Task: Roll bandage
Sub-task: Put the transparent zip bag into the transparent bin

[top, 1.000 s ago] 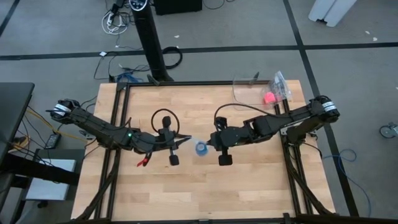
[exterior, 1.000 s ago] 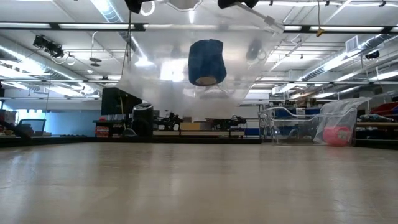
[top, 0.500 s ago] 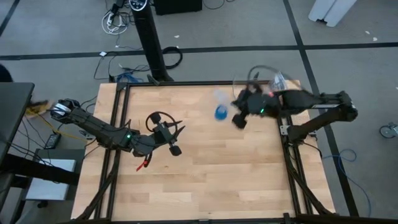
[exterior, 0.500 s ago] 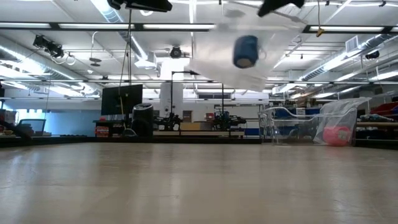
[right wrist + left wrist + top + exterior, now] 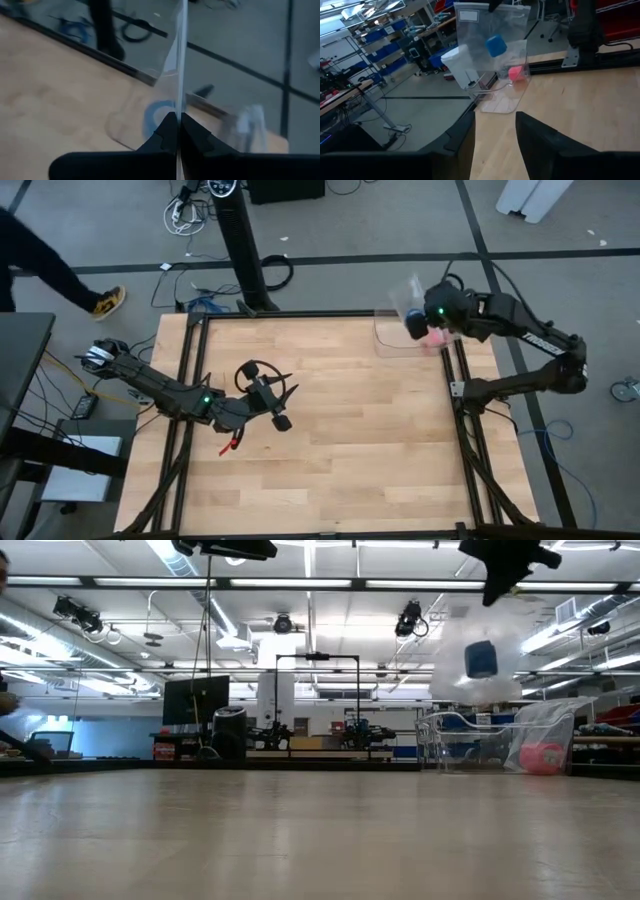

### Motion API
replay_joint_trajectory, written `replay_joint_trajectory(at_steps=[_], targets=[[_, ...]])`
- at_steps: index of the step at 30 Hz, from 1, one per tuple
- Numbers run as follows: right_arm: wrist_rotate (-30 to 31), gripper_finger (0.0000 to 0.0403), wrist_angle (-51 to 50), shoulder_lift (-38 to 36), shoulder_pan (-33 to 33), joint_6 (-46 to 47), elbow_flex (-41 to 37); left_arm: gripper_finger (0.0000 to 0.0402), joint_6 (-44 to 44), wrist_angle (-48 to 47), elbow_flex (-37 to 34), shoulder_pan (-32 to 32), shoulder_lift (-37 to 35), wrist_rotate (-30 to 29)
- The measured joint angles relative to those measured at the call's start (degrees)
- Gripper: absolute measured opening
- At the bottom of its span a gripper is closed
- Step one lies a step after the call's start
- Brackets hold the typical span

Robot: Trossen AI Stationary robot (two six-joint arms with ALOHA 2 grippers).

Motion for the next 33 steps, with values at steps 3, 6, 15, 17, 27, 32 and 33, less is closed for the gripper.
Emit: replay_joint_trajectory(at_steps=[3,6,15,17,27,32,33], targets=[[-1.9,0.0000,-2.0,0.5,-4.4,1.3,-0.1,0.0148,0.0,0.0,0.0,0.0,0.0,0.0],[-3.5,0.0000,-2.1,0.4,-7.9,2.6,-1.8,0.0148,0.0,0.0,0.0,0.0,0.0,0.0],[-7.4,0.0000,0.5,0.5,-16.5,5.7,-9.7,0.0148,0.0,-0.1,0.0,0.0,0.0,0.0],[-8.9,0.0000,1.4,0.9,-17.7,6.6,-11.0,0.0148,0.0,-0.1,0.0,0.0,0.0,0.0],[-12.2,0.0000,9.4,7.4,-21.9,7.2,-12.8,0.0148,-0.2,-0.1,0.0,0.0,0.0,0.0],[-7.6,0.0000,10.1,12.1,-22.3,5.0,-12.8,0.0148,-0.9,-0.2,0.0,0.0,0.0,0.1],[-6.9,0.0000,10.2,12.7,-22.5,4.5,-12.8,0.0148,-1.4,-0.6,0.0,0.0,0.0,0.3]])
